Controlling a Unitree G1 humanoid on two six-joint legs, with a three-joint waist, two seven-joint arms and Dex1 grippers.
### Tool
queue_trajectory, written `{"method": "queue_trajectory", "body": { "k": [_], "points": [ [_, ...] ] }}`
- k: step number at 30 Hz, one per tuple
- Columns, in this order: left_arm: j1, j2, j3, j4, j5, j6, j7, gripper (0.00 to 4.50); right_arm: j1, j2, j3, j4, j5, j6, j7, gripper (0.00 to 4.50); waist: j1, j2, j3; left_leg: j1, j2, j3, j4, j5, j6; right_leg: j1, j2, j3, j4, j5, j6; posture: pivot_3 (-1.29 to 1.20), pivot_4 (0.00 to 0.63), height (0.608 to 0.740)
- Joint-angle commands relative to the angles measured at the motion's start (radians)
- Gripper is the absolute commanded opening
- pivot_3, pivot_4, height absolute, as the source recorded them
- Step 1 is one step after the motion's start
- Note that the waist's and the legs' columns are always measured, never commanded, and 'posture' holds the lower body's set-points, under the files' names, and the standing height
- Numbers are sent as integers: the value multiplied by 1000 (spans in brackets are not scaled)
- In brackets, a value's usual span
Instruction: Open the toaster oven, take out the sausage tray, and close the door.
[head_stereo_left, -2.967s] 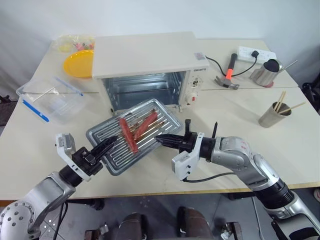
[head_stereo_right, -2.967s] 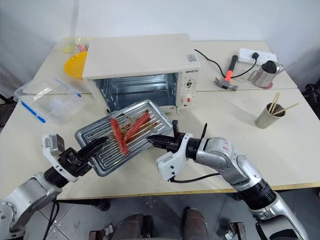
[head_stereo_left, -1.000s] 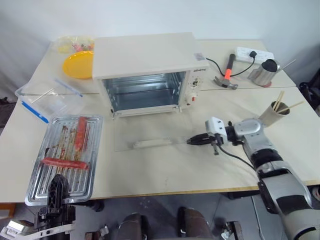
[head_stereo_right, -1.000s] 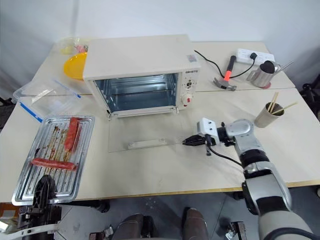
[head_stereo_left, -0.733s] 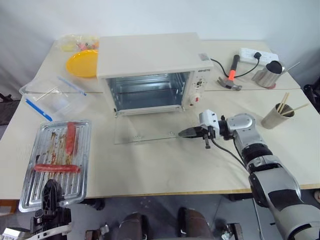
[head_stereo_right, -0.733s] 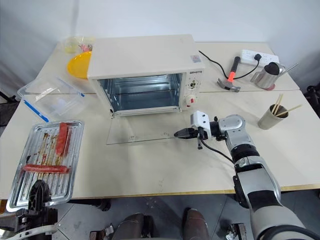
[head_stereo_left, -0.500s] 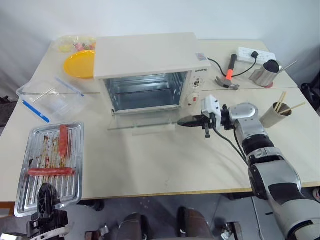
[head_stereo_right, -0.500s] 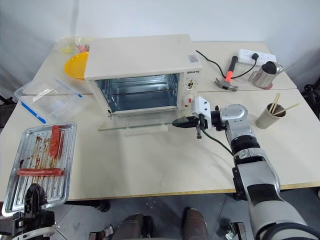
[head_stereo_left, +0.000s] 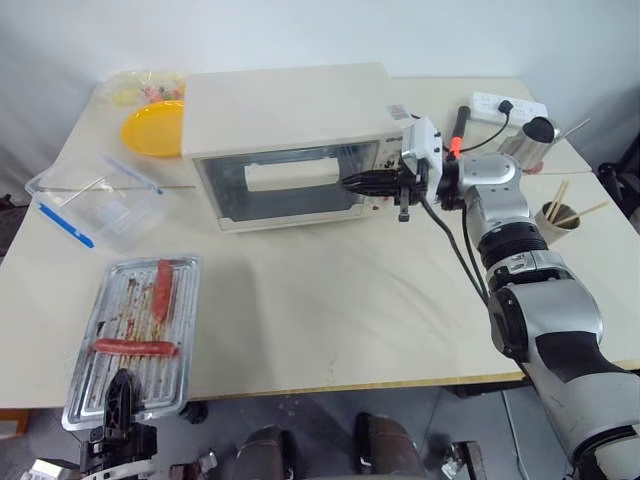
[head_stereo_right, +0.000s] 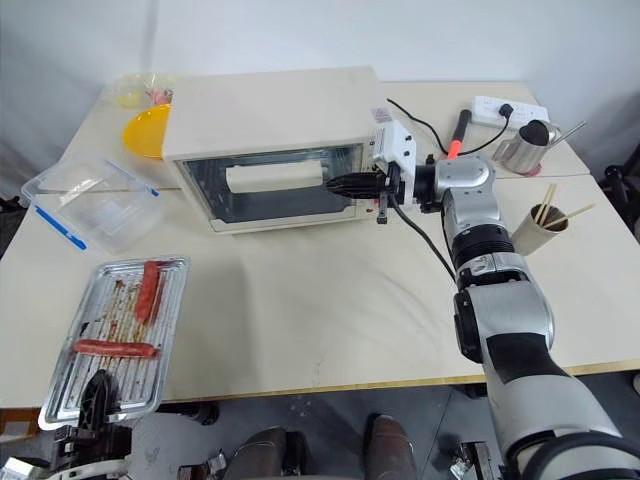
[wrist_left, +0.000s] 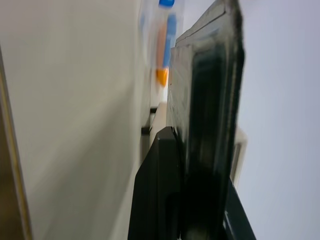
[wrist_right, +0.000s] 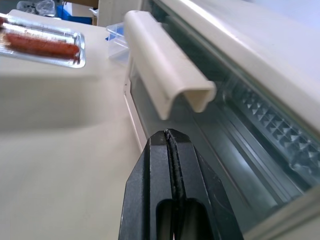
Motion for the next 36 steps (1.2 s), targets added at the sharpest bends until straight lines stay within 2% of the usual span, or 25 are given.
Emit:
{"method": "queue_trajectory", "body": {
  "k": [1, 2, 4, 5, 7, 11, 16, 17, 20, 23, 29, 32, 36],
  "points": [
    [34, 48, 46, -37, -35, 48, 1, 0, -29, -25, -26, -92, 35, 63, 42, 22, 0, 0, 0, 0, 0, 0, 0, 0, 0, 0, 0, 0, 0, 0, 0, 0, 150, 740],
    [39, 76, 55, -37, -46, 70, 4, 0, -13, -37, -22, -133, 50, 100, 94, 22, 0, 0, 0, 0, 0, 0, 0, 0, 0, 0, 0, 0, 0, 0, 0, 0, 150, 740],
    [45, 134, 71, -28, -63, 116, 13, 0, 42, -77, 19, -250, 117, 186, 168, 374, 3, 1, 1, 0, 1, 0, 0, 0, 0, -1, 0, 0, 0, 0, 0, 0, 150, 740],
    [37, 169, 79, -19, -76, 139, 18, 0, 86, -121, 71, -343, 197, 253, 183, 585, 8, 1, 1, -1, 1, -2, -1, 0, 0, -1, 0, -1, 0, 0, 0, 0, 150, 740],
    [16, 226, 92, -3, -96, 174, 29, 0, 157, -198, 151, -483, 331, 342, 186, 1275, 17, 1, 1, -1, 1, -5, 0, -2, -1, -1, 0, -1, 1, -1, -2, 0, 150, 740],
    [-52, 335, 107, 35, -122, 236, 60, 0, 250, -312, 237, -612, 516, 360, 186, 2619, 24, 5, 3, -2, 1, -5, 0, -4, -1, -1, -1, -1, 1, -2, -3, 0, 150, 740],
    [-198, 448, 104, 113, -129, 363, 84, 0, 335, -394, 309, -601, 584, 291, 186, 4324, 25, 6, 4, 0, 0, -2, 0, -4, -1, -1, 2, -4, 3, -1, -2, 0, 150, 740],
    [-232, 494, 98, 132, -129, 405, 87, 0, 357, -412, 325, -593, 596, 272, 186, 4482, 25, 6, 4, 1, 0, -1, 0, -4, -1, -1, 3, -5, 3, -1, -2, 0, 150, 740],
    [-369, 589, 99, 222, -129, 522, 83, 0, 417, -464, 375, -570, 630, 219, 186, 4482, 30, 7, 4, 1, -1, 0, 1, -3, 0, -1, 3, -4, 8, 0, -1, 0, 150, 740],
    [-486, 640, 107, 311, -129, 625, 74, 0, 436, -480, 405, -554, 647, 158, 186, 4482, 28, 7, 4, 2, -3, 1, 1, -1, 2, -1, 2, -2, 10, 1, 2, 0, 150, 740],
    [-810, 744, 22, 554, -129, 826, 74, 0, 436, -482, 402, -532, 699, 150, 186, 4482, 26, 8, 5, 3, -2, 4, 0, 1, -1, -2, 3, -2, 9, 6, 11, 0, 150, 740],
    [-975, 772, -58, 673, -110, 896, 69, 0, 441, -482, 362, -547, 766, 202, 186, 4482, 30, 8, 5, 2, -1, 4, 0, 2, -2, -3, 4, -1, 10, 6, 12, 0, 150, 740],
    [-1183, 753, -145, 839, 8, 989, 6, 0, 448, -496, 358, -570, 779, 211, 186, 4482, 35, 8, 5, 1, -6, 5, 0, 2, -2, -6, 4, -1, 13, 8, 15, 0, 150, 740]
  ]
}}
